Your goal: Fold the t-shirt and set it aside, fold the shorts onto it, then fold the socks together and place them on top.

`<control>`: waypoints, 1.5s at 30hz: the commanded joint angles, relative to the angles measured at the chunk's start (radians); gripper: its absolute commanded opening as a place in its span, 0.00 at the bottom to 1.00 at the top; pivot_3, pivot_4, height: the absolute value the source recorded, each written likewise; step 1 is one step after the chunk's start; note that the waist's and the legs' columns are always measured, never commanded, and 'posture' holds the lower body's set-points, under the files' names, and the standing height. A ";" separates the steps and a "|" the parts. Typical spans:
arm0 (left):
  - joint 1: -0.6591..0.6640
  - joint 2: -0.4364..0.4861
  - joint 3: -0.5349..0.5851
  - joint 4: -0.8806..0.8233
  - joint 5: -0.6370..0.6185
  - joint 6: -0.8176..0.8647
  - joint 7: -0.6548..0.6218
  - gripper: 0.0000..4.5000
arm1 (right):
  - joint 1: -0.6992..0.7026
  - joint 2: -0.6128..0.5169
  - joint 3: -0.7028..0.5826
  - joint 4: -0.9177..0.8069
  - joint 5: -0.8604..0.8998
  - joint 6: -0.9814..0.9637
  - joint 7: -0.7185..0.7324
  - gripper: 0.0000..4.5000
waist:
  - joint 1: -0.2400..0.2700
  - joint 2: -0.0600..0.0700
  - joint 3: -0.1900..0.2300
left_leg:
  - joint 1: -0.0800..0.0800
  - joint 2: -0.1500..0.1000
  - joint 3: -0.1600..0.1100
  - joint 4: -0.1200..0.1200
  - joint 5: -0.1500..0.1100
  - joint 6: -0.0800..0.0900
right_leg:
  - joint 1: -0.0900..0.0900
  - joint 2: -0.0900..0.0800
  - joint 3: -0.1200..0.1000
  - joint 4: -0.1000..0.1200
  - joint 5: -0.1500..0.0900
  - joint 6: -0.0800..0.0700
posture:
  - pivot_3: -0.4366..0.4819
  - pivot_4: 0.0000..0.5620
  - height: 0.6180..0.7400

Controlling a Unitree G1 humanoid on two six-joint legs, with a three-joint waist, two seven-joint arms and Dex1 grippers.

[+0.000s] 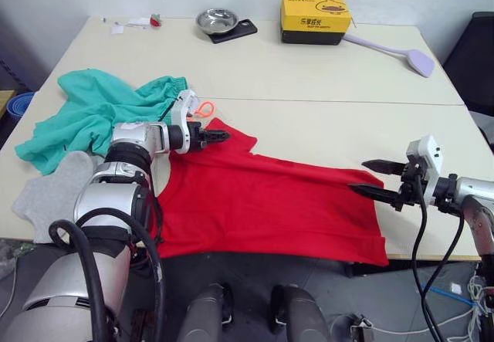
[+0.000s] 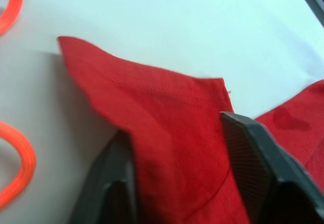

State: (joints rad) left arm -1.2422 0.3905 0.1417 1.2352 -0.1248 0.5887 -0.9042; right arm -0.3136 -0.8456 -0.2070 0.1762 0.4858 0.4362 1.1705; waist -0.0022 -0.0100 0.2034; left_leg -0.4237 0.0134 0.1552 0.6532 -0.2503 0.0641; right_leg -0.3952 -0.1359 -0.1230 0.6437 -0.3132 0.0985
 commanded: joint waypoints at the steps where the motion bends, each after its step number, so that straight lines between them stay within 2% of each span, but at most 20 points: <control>1: 0.020 0.020 0.039 -0.026 -0.042 -0.031 -0.034 0.31 | 0.027 0.006 -0.049 -0.062 0.031 -0.012 -0.010 1.00 | -0.002 0.000 0.000 | 0.000 0.001 0.000 0.000 0.000 0.000 | 0.000 0.000 0.000 0.000 0.000 0.000 | 0.48 0.27 1.00; 5: 0.083 0.034 0.039 -0.100 -0.063 -0.147 -0.166 0.01 | 0.065 -0.001 -0.068 -0.096 0.050 -0.003 -0.014 1.00 | -0.003 0.000 0.000 | 0.000 0.001 0.000 0.000 0.000 0.000 | 0.000 0.001 0.000 0.000 0.000 0.000 | 0.48 0.27 1.00; 9: 0.155 0.059 0.034 -0.188 -0.088 -0.243 -0.325 0.00 | 0.095 -0.009 -0.083 -0.113 0.059 0.004 -0.016 1.00 | -0.002 0.000 0.000 | 0.000 0.001 0.000 0.000 0.000 -0.001 | 0.000 0.001 0.000 -0.001 0.000 0.000 | 0.48 0.27 1.00; 12: 0.218 0.094 0.005 -0.283 -0.108 -0.219 -0.469 0.00 | 0.114 -0.010 -0.092 -0.129 0.066 0.007 -0.019 1.00 | -0.003 0.000 0.000 | 0.000 0.001 0.000 0.000 -0.001 -0.001 | 0.000 0.001 0.000 -0.001 0.000 0.000 | 0.48 0.27 1.00; 15: 0.269 0.109 0.001 -0.367 -0.123 -0.249 -0.503 0.00 | 0.129 -0.009 -0.099 -0.142 0.072 -0.003 -0.020 1.00 | -0.002 0.000 0.000 | 0.000 0.001 0.001 0.000 -0.001 -0.001 | 0.000 0.001 0.001 -0.001 0.000 0.000 | 0.48 0.27 1.00; 19: 0.398 0.149 -0.042 -0.483 -0.099 -0.482 -0.614 0.00 | 0.156 -0.006 -0.105 -0.162 0.075 -0.005 -0.026 1.00 | -0.002 0.000 0.000 | 0.000 0.001 0.001 0.000 -0.001 -0.001 | 0.000 0.000 0.002 -0.003 0.000 0.000 | 0.48 0.27 1.00; 25: 0.508 0.165 -0.086 -0.526 -0.095 -0.740 -0.666 0.00 | 0.189 -0.007 -0.108 -0.191 0.077 0.003 -0.028 1.00 | -0.001 0.000 0.000 | 0.001 0.001 0.001 0.000 -0.002 0.001 | 0.000 -0.002 0.002 -0.005 0.000 0.000 | 0.48 0.27 1.00; 32: 0.544 0.189 -0.160 -0.462 -0.051 -1.042 -0.674 0.00 | 0.215 -0.010 -0.106 -0.213 0.070 0.005 -0.030 1.00 | -0.001 0.000 0.000 | 0.001 0.001 0.001 0.000 -0.005 0.003 | 0.000 -0.003 0.002 -0.006 0.000 0.000 | 0.48 0.27 1.00; 39: 0.547 0.226 -0.196 -0.424 -0.042 -1.147 -0.646 0.00 | 0.229 -0.015 -0.109 -0.211 0.066 -0.003 -0.029 1.00 | -0.002 0.000 0.000 | 0.001 0.000 0.001 0.000 -0.006 0.003 | 0.000 -0.003 0.001 -0.006 0.000 0.000 | 0.48 0.27 1.00; 45: 0.582 0.261 -0.187 -0.515 -0.083 -1.067 -0.641 0.42 | 0.238 -0.013 -0.124 -0.229 0.083 -0.008 -0.017 1.00 | -0.002 0.000 0.000 | 0.001 0.000 0.001 0.000 -0.006 0.003 | 0.000 -0.003 0.001 -0.006 0.000 0.000 | 0.48 0.27 1.00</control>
State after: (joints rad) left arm -0.6731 0.6344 -0.0578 0.7795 -0.1715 -0.5163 -1.5012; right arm -0.0880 -0.8443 -0.2848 -0.0091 0.5419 0.4387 1.1432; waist -0.0045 -0.0095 0.2031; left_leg -0.4228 0.0138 0.1558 0.6533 -0.2559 0.0675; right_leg -0.3948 -0.1392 -0.1223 0.6377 -0.3131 0.0981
